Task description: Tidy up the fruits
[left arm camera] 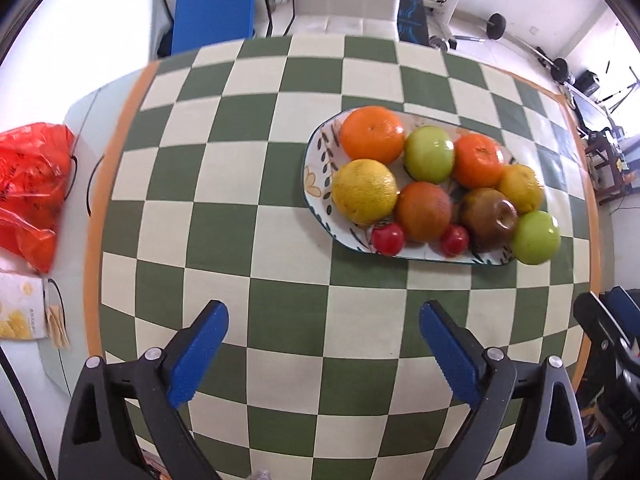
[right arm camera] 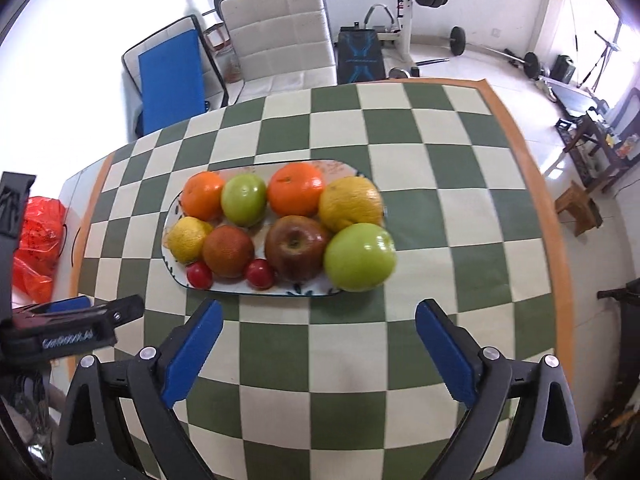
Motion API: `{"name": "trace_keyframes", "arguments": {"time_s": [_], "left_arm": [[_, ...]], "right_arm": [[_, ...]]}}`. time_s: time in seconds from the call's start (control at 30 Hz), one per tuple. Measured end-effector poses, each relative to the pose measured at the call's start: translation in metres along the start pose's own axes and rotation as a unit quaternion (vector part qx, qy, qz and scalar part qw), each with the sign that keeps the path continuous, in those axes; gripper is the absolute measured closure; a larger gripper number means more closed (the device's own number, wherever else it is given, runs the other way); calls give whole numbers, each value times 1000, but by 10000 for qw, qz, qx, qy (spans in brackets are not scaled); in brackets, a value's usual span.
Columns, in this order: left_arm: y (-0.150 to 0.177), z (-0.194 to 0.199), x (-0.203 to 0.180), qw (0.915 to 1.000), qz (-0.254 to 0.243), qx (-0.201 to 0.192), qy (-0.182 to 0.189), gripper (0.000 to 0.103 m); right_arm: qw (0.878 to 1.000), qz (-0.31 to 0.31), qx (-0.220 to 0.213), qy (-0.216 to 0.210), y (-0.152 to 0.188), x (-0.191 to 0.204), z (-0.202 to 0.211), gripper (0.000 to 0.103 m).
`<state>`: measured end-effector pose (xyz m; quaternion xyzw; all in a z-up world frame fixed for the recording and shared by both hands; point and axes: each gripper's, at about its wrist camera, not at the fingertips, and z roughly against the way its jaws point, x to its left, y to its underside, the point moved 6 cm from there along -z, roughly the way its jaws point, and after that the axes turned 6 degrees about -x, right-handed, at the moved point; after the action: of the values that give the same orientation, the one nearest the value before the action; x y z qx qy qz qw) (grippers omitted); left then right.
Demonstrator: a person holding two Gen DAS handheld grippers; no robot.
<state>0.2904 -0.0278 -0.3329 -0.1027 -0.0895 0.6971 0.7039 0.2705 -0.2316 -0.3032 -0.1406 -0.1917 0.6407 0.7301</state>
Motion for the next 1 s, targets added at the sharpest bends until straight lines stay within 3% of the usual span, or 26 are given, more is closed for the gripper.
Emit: {"name": "trace_keyframes", "arguments": {"time_s": [0.57, 1.0], "left_arm": [[6, 72, -17, 9965, -192, -816, 57, 5], [35, 171, -23, 9882, -366, -1468, 215, 5]], "right_arm": [[9981, -160, -501, 317, 5, -19, 71, 3], [9964, -114, -821, 197, 21, -10, 158, 3]]}}
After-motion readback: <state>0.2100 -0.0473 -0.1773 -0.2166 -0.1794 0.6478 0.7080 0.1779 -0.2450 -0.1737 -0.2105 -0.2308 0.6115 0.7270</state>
